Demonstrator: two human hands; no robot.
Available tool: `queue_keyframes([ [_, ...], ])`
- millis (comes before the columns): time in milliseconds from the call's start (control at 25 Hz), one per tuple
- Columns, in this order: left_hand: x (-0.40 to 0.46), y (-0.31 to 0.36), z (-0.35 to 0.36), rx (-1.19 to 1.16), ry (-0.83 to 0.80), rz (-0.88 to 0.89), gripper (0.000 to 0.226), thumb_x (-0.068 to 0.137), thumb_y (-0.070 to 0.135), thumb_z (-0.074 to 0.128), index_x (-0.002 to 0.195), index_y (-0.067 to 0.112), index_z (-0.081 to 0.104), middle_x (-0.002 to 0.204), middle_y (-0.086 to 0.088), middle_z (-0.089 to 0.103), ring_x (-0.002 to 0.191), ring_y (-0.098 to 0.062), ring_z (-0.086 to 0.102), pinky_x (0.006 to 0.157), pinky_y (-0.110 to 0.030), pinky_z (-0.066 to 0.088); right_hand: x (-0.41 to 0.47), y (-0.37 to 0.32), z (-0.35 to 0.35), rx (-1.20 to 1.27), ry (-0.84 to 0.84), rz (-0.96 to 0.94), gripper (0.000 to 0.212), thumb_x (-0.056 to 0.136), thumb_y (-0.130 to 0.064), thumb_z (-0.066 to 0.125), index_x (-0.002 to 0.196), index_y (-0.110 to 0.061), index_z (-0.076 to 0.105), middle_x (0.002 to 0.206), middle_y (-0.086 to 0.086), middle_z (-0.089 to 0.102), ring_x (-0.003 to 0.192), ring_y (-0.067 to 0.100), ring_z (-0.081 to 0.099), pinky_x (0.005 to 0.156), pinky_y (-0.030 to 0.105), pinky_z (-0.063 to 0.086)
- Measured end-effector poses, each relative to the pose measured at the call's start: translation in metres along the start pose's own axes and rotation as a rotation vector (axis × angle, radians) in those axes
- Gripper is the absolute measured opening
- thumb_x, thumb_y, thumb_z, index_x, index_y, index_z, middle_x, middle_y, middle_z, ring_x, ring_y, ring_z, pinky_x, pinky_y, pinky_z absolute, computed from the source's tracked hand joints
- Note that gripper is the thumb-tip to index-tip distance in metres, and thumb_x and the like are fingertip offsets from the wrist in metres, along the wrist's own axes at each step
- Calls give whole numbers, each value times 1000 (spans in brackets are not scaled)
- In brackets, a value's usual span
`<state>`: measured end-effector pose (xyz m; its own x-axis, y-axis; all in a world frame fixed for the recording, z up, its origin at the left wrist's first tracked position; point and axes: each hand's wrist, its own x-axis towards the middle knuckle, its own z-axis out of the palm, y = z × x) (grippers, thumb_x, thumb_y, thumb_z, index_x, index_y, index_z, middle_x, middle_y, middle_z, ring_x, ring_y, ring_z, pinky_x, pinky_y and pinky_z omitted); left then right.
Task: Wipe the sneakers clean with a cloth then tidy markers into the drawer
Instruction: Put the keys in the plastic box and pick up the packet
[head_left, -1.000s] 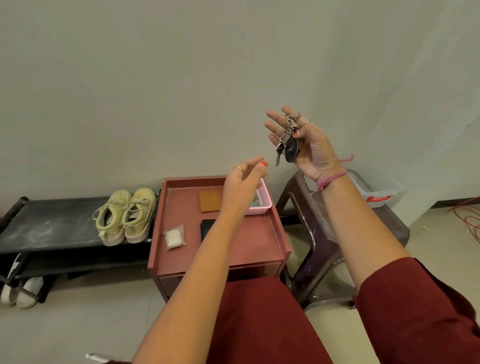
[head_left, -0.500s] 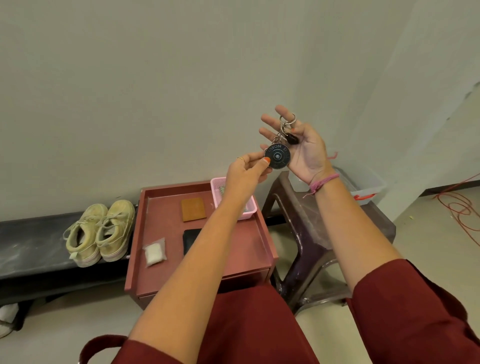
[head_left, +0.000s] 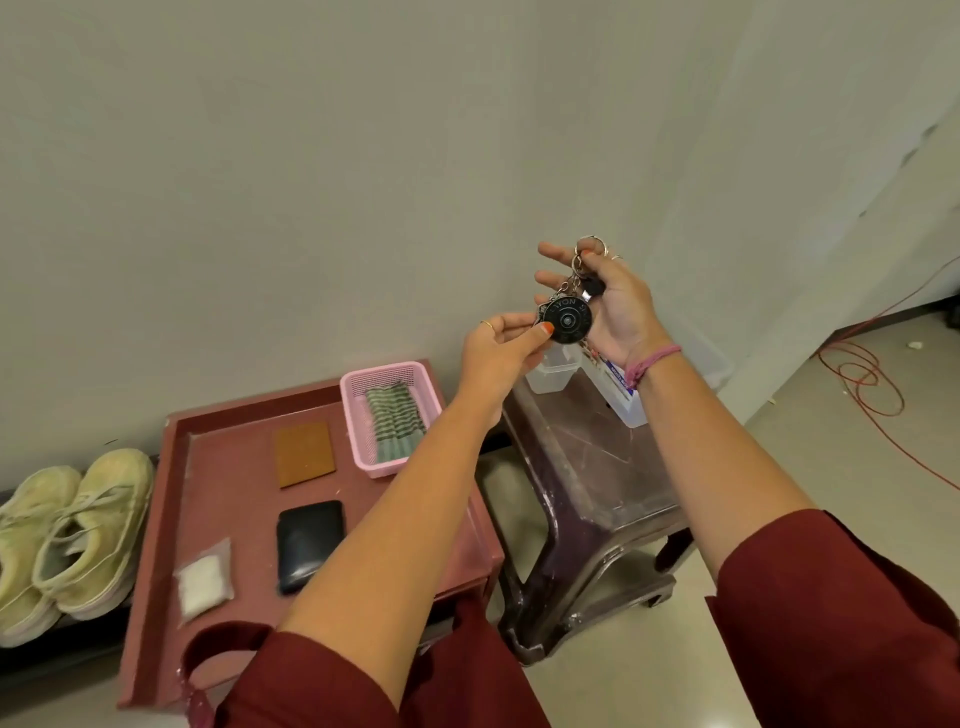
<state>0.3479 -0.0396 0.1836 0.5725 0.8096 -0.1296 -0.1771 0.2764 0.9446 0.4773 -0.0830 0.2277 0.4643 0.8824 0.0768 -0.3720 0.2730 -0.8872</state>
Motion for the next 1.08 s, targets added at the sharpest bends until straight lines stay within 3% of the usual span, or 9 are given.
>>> queue_keyframes([
  [120,28,-18,5,62,-44,-35,11,89,13,69,97,15,63,94,-4,71,87,-15,69,86,-30,56,21,7,-22,-137,70,-22,16,102,-10,33,99,-16,48,101,11,63,78,26,70,77,40,55],
  [240,54,-43,2,152,25,-95,21,92,16,64,112,8,62,97,-1,69,94,-16,67,85,-26,55,39,17,-42,-241,116,-75,15,102,-10,36,101,-15,50,87,6,56,72,22,69,76,39,56],
  [360,73,-67,-2,441,41,-93,54,85,16,73,133,9,48,125,0,57,113,-16,56,91,-25,46,53,28,-63,-338,138,-90,17,101,-11,40,101,-19,56,81,3,61,80,20,68,82,37,51],
  [480,90,-80,-3,699,-85,-17,89,75,19,83,146,11,30,148,-5,37,134,-20,40,103,-27,36,61,39,-79,-497,112,-54,17,101,-15,42,101,-22,58,88,1,66,93,14,65,96,34,46],
  [680,131,-104,-11,770,-215,-34,132,63,30,90,154,12,-5,162,-4,7,148,-21,13,118,-37,19,72,50,-97,-648,-5,9,17,101,-13,39,99,-19,55,98,3,68,104,14,62,99,31,45],
  [800,147,-120,-11,748,-270,-60,154,49,42,94,151,19,-19,161,0,11,148,-20,14,120,-44,19,74,56,-102,-799,-74,61,15,101,-13,40,101,-15,55,105,7,68,104,12,60,86,16,46],
  [920,158,-138,-10,720,-305,-47,156,44,46,93,151,22,-17,156,1,24,144,-17,24,119,-42,25,75,56,-106,-975,-149,97,17,100,-11,44,105,-11,60,104,4,66,98,5,59,82,9,44],
  [1000,159,-140,-11,701,-314,-34,144,55,35,92,153,18,-11,157,-2,20,145,-18,22,119,-38,22,76,54,-110,-1104,-167,158,17,98,-17,49,104,-12,65,97,-1,65,87,6,57,76,15,48],
  [1080,163,-145,-12,706,-299,5,134,58,33,91,155,19,-1,154,-3,22,143,-17,25,118,-37,24,79,55,-113,-1185,-156,226,19,96,-20,52,105,-9,66,99,5,65,87,10,58,74,23,51],
])
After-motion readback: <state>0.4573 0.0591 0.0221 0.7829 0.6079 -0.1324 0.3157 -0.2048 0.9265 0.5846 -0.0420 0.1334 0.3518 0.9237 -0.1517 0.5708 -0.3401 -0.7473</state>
